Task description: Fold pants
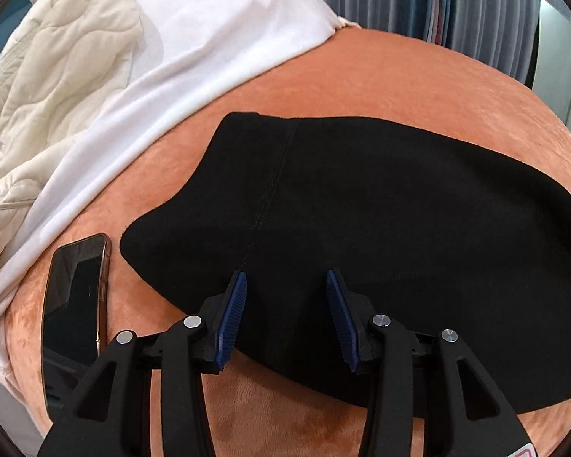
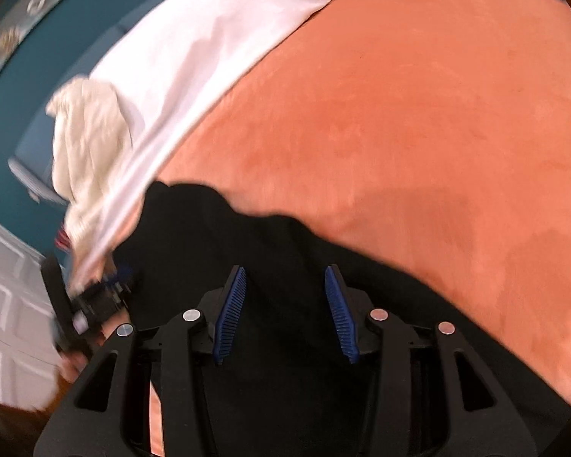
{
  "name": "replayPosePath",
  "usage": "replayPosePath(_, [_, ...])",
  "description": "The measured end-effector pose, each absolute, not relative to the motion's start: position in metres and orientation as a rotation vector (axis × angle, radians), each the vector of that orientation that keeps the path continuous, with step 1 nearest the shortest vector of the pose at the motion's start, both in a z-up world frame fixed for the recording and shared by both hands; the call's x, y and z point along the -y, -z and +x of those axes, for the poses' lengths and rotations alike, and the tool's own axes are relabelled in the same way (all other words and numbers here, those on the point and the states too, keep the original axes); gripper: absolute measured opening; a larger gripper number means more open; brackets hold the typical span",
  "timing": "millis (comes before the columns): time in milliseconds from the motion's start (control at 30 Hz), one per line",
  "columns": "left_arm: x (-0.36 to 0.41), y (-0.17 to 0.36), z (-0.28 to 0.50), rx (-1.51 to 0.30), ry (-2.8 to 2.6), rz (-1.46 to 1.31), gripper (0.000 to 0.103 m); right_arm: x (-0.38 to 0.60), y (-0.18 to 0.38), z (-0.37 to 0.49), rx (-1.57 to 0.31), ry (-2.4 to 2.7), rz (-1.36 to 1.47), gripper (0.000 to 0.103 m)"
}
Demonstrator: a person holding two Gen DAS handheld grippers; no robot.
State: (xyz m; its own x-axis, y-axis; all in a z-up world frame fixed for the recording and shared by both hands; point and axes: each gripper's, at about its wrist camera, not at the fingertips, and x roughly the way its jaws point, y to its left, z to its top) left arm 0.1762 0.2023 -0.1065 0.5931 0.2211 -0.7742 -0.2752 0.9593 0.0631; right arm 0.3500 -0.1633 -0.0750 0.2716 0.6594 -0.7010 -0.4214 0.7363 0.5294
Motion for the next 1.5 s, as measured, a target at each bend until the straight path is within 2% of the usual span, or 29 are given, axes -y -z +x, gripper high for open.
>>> replayPosePath(167, [-0.205,0.110,0.171,-0.833,-0.269,-0.088,0.048,0.122,0.095,0.365,-1.191,-0.750,0.110,0.039])
replayPosePath(300, [-0.212,0.113,0.166,-0.801,-0.238,-0.147,0.050,0.092,0.093,0.351,-1.184,-0.793,-0.037,0.021])
replayPosePath(333, [-0.212,0.114,0.166,-0.794,-0.236,-0.150,0.050,0.089,0.094,0.353,-1.181,-0.794,-0.029,0.020])
replayPosePath(400, [-0.210,0.114,0.165,-0.786,-0.238,-0.138,0.051,0.092,0.093,0.360,-1.190,-0.794,0.008,0.020])
replayPosePath(433, [-0.209,0.114,0.165,-0.783,-0.240,-0.133,0.052,0.095,0.092,0.367,-1.202,-0.789,0.044,0.027])
replayPosePath(500, [-0.208,0.115,0.164,-0.775,-0.241,-0.132,0.052,0.096,0.099,0.383,-1.274,-0.813,0.154,0.035])
replayPosePath(567, [-0.210,0.115,0.163,-0.767,-0.232,-0.149,0.052,0.100,0.106,0.393,-1.284,-0.820,0.237,0.035])
replayPosePath(600, [-0.211,0.115,0.162,-0.763,-0.228,-0.154,0.052,0.103,0.110,0.396,-1.283,-0.817,0.265,0.032])
replayPosePath(633, [-0.211,0.115,0.162,-0.760,-0.226,-0.158,0.052,0.103,0.111,0.397,-1.277,-0.810,0.268,0.018])
replayPosePath(667, [-0.211,0.116,0.162,-0.758,-0.226,-0.158,0.052,0.102,0.111,0.396,-1.267,-0.786,0.238,0.011])
replayPosePath(733, [-0.211,0.115,0.162,-0.757,-0.227,-0.157,0.052,0.099,0.107,0.394,-1.231,-0.747,0.184,0.008])
replayPosePath(867, [-0.210,0.115,0.161,-0.748,-0.219,-0.158,0.053,0.118,0.082,0.410,-1.088,-0.656,0.223,0.006])
replayPosePath(1033, [-0.207,0.117,0.163,-0.751,-0.228,-0.131,0.054,0.100,0.111,0.423,-1.080,-0.584,0.090,0.010])
replayPosePath(1133, [-0.208,0.117,0.163,-0.751,-0.225,-0.138,0.054,0.124,0.080,0.404,-0.947,-0.559,0.188,0.015])
replayPosePath(1233, [-0.207,0.117,0.164,-0.760,-0.231,-0.125,0.055,0.151,0.046,0.360,-0.800,-0.467,0.146,0.015])
replayPosePath(1300, [-0.204,0.116,0.168,-0.779,-0.246,-0.096,0.055,0.149,0.043,0.329,-0.814,-0.513,0.127,0.015])
replayPosePath(1367, [-0.197,0.113,0.172,-0.798,-0.279,-0.039,0.055,0.142,0.064,0.303,-0.890,-0.579,0.073,0.011])
replayPosePath(1467, [-0.181,0.106,0.174,-0.808,-0.345,0.074,0.055,0.155,0.110,0.297,-0.986,-0.318,-0.123,0.010])
replayPosePath(1500, [-0.179,0.104,0.173,-0.806,-0.354,0.090,0.055,0.171,0.106,0.290,-0.959,-0.289,-0.056,0.013])
